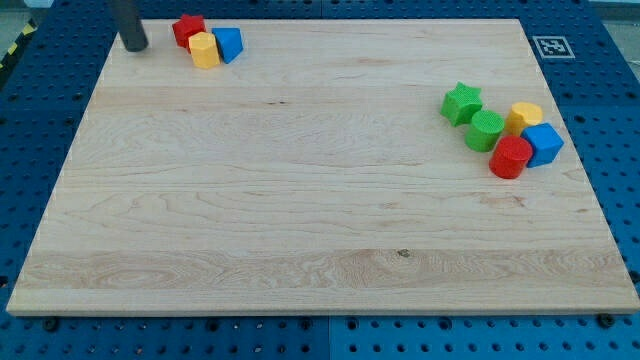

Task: Move the red star into the blue triangle

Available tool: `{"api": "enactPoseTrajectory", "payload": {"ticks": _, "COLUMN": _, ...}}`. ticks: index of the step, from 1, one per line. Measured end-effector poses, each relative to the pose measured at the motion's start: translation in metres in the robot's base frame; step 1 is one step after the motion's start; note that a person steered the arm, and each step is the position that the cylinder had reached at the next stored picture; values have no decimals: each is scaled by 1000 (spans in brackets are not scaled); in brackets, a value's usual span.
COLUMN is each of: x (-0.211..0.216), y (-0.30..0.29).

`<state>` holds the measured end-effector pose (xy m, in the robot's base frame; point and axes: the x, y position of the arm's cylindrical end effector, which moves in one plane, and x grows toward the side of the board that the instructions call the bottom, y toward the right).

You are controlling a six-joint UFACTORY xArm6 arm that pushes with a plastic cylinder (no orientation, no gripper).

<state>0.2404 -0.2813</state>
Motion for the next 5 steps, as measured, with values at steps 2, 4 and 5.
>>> {"api": "enactPoseTrajectory", "payload": {"ticks": 2, "x": -49, "y": -19}}
{"api": "enactPoseTrajectory", "payload": {"ticks": 4, "x": -47, "y": 37}}
{"api": "enactPoseTrajectory", "payload": {"ticks": 5, "x": -24, "y": 64}}
